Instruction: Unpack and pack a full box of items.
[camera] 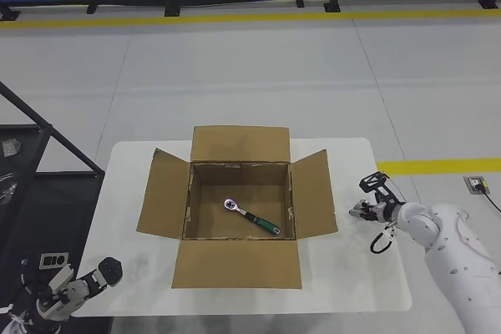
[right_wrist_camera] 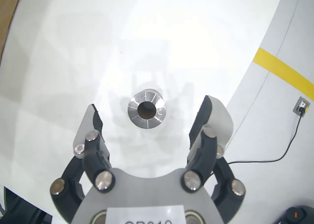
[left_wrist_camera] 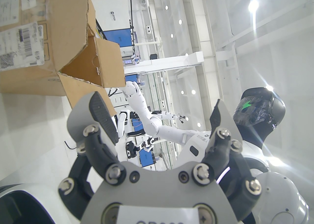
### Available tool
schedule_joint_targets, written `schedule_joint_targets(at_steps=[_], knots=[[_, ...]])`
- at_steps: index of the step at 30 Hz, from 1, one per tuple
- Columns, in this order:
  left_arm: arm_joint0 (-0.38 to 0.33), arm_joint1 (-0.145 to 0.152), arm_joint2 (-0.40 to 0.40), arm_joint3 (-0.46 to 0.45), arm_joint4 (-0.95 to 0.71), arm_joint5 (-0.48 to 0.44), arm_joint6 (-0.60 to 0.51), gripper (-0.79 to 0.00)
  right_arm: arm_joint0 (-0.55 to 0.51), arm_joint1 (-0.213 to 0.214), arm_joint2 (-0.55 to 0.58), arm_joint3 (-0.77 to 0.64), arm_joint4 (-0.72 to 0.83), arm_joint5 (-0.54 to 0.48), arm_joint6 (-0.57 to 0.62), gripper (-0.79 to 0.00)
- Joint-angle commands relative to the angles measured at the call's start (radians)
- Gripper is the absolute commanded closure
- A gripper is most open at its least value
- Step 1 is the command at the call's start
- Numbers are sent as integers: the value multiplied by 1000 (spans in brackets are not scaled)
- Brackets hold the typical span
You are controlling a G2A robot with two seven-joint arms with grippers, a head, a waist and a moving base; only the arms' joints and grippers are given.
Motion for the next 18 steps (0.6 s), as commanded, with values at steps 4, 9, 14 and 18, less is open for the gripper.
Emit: schedule_joint_targets(at_steps=[4, 9, 14, 18], knots=[[0, 0, 0, 0, 0, 0, 0, -785, 33, -9, -21, 56, 13, -3, -9, -252], [0, 0, 0, 0, 0, 0, 0, -785, 58, -10, -23, 72, 17, -16, -36, 0], [0, 0, 0, 0, 0, 0, 0, -785, 56, 11, 25, -6, -12, -17, -86, 0], [0, 0, 0, 0, 0, 0, 0, -785, -9, 44, 117, -256, -58, 16, -115, 0]])
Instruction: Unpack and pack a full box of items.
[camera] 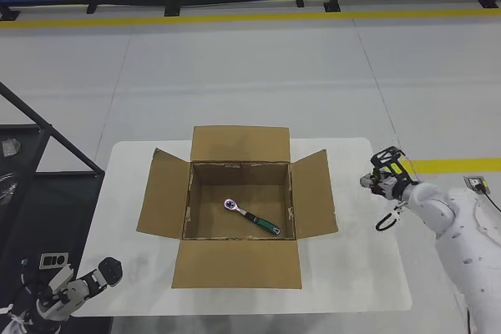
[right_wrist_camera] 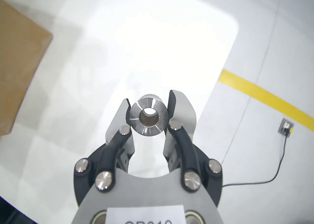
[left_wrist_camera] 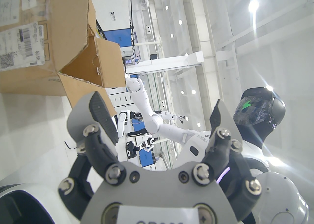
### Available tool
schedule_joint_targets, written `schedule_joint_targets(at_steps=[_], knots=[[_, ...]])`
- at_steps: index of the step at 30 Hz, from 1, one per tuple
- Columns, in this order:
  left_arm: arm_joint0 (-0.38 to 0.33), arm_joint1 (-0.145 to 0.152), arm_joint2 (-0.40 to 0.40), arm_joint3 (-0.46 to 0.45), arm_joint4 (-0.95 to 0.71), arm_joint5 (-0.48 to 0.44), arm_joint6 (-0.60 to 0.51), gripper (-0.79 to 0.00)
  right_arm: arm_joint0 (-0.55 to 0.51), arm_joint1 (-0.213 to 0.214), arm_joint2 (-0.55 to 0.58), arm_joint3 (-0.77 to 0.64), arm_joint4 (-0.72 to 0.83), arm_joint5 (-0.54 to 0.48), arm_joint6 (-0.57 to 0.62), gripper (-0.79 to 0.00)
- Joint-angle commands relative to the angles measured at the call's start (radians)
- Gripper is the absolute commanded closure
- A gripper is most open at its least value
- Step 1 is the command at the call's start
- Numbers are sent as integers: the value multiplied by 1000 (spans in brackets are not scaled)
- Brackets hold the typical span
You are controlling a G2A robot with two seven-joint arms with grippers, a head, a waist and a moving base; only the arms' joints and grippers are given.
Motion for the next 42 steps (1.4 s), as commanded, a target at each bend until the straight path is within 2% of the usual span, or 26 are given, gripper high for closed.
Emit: schedule_joint_targets(at_steps=[1, 5, 7, 10, 14, 19, 21, 25, 29, 37, 42], knots=[[0, 0, 0, 0, 0, 0, 0, -785, -49, 16, 55, -188, -31, 34, 4, 0], [0, 0, 0, 0, 0, 0, 0, -785, -181, 36, 139, -577, -79, 114, 20, 0], [0, 0, 0, 0, 0, 0, 0, -785, -224, 38, 142, -704, -107, 130, 12, 0], [0, 0, 0, 0, 0, 0, 0, -785, -221, 33, 81, -795, -124, 98, -15, 0], [0, 0, 0, 0, 0, 0, 0, -785, -115, 15, -59, -762, -118, 16, 0, 0], [0, 0, 0, 0, 0, 0, 0, -785, 86, -40, -305, -574, -75, -54, 34, 0], [0, 0, 0, 0, 0, 0, 0, -785, 152, -74, -408, -465, -11, -80, 0, 0], [0, 0, 0, 0, 0, 0, 0, -785, 282, -163, -614, -227, 52, -94, 2, 0], [0, 0, 0, 0, 0, 0, 0, -785, 374, -266, -769, -5, 84, -36, 42, 0], [0, 0, 0, 0, 0, 0, 0, -785, 430, -455, -917, 378, 179, -37, -2, 0], [0, 0, 0, 0, 0, 0, 0, -785, 443, -528, -942, 526, 193, -49, -47, 0]])
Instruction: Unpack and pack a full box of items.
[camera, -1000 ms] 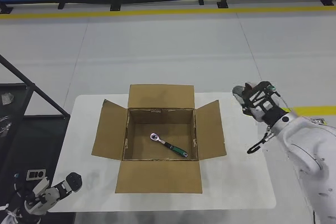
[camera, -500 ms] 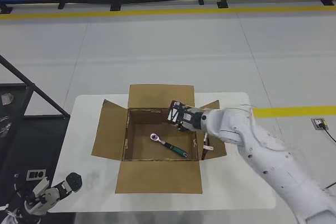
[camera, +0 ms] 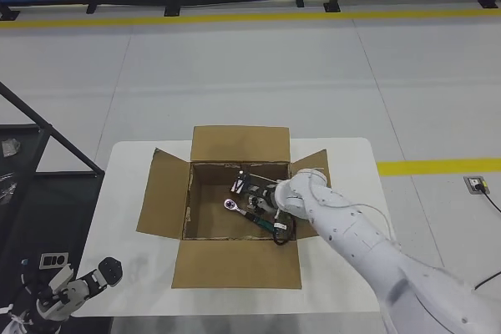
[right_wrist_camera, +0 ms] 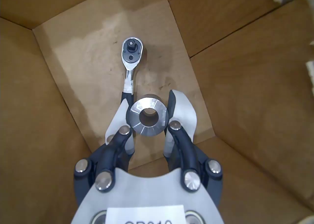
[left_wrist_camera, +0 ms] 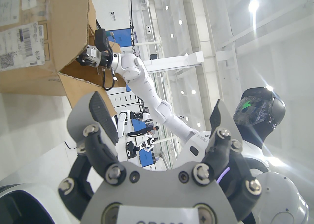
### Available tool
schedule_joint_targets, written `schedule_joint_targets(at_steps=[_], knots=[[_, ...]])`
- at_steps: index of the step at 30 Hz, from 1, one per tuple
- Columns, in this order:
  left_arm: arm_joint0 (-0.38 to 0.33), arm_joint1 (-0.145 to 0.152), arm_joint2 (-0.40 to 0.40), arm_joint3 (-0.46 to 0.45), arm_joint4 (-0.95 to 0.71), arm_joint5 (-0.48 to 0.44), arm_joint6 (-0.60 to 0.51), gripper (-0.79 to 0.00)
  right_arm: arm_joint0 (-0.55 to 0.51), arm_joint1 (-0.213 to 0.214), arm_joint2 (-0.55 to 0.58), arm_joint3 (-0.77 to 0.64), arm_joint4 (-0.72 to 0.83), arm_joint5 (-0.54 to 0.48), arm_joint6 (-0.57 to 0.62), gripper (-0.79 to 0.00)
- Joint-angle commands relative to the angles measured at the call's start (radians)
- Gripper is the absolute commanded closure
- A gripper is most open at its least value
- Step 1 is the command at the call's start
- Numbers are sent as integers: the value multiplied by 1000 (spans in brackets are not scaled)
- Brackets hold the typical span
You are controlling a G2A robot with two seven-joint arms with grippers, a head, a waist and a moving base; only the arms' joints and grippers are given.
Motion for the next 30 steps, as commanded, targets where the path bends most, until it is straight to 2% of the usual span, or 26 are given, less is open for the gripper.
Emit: schedule_joint_targets(at_steps=[1, 4, 6, 13, 17, 25, 28, 30], knots=[[0, 0, 0, 0, 0, 0, 0, -785, 8, -24, -6, 55, -3, -3, -18, 0], [0, 0, 0, 0, 0, 0, 0, -785, 19, -56, -13, 116, -11, -6, -35, 0], [0, 0, 0, 0, 0, 0, 0, -785, 26, -74, -17, 146, -19, -6, -46, -179], [0, 0, 0, 0, 0, 0, 0, -785, 44, -117, -18, 230, -39, -10, -74, -314], [0, 0, 0, 0, 0, 0, 0, -785, 54, -132, -15, 259, -45, -23, -86, -351], [0, 0, 0, 0, 0, 0, 0, -785, 76, -147, -8, 276, -67, -56, -139, -351], [0, 0, 0, 0, 0, 0, 0, -785, 88, -146, -3, 261, -76, -101, -191, -376], [0, 0, 0, 0, 0, 0, 0, -785, 93, -139, 1, 249, -83, -171, -256, -385]])
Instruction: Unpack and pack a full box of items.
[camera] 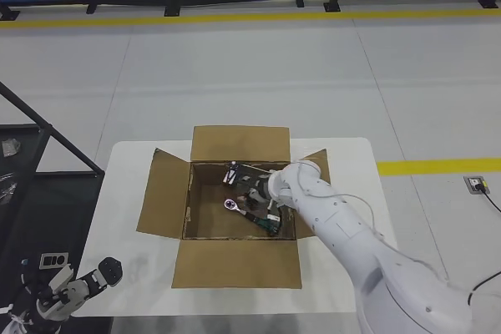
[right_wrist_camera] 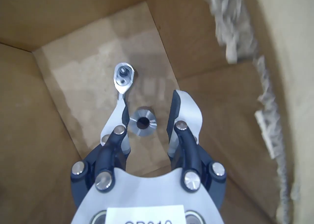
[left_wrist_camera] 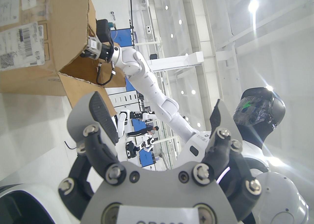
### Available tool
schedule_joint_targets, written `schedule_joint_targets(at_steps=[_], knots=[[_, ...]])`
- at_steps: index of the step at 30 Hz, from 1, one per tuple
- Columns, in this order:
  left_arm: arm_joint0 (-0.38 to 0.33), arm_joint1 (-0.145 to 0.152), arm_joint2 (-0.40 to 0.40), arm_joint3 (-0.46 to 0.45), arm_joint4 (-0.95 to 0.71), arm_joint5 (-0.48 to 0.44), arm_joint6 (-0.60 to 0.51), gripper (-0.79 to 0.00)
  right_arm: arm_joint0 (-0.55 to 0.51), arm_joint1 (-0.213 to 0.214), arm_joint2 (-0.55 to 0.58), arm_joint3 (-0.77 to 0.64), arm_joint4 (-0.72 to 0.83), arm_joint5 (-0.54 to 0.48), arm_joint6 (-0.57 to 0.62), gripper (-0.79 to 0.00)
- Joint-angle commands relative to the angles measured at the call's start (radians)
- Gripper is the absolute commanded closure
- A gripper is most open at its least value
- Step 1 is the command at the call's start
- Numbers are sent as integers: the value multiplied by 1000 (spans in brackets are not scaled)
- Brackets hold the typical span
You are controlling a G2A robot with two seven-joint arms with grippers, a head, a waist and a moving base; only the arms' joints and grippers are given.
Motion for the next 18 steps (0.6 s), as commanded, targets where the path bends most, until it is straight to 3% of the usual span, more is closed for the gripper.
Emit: schedule_joint_targets(at_steps=[1, 5, 8, 14, 17, 18], knots=[[0, 0, 0, 0, 0, 0, 0, -785, 5, 10, 1, -6, -17, -64, -69, -385], [-4, -2, 0, -7, 39, 12, 65, -785, 6, 38, 8, -27, -58, -146, -231, -391], [-12, -6, 10, -9, 146, -17, 175, -785, 5, 68, 10, -72, -110, -192, -359, -413], [-40, -13, 55, -13, 267, -29, 283, -785, -11, 147, 25, -237, -244, -226, -544, -588], [-64, -17, 67, -4, 352, -77, 371, -785, -39, 207, 53, -386, -314, -256, -600, -785], [-70, -19, 73, -6, 382, -90, 392, -785, -47, 220, 61, -415, -327, -260, -604, -785]])
